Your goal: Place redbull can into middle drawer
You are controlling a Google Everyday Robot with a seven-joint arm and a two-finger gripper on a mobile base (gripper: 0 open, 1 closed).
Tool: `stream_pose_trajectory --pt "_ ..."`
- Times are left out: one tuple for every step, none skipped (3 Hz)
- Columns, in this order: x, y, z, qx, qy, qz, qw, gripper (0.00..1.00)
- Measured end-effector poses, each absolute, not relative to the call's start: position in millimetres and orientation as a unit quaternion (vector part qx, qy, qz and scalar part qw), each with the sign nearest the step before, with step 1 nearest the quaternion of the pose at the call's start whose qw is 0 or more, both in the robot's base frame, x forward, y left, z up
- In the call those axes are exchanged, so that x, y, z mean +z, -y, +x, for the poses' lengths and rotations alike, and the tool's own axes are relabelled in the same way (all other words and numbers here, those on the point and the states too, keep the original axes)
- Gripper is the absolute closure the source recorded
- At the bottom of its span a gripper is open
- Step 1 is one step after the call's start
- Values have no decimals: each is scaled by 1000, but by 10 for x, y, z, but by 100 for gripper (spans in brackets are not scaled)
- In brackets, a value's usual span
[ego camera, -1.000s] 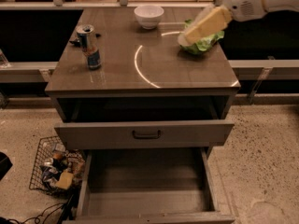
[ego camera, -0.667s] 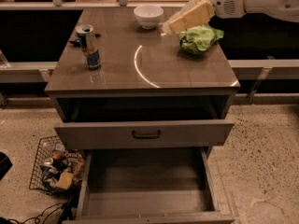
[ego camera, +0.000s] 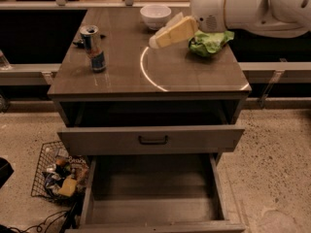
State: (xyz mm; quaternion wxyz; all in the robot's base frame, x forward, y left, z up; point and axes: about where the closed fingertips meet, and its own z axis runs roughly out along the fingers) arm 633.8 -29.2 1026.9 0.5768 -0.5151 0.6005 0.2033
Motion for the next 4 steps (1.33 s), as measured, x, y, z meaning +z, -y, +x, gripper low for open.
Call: stream_pose_trajectory --pt "9785 -252 6490 274 -607 -507 547 0" --pt "9446 -631 6607 322 -611 -496 526 0" --pt "9217 -901 6700 354 -610 -488 515 0" --pt "9058 -1118 6819 378 -598 -483 516 0"
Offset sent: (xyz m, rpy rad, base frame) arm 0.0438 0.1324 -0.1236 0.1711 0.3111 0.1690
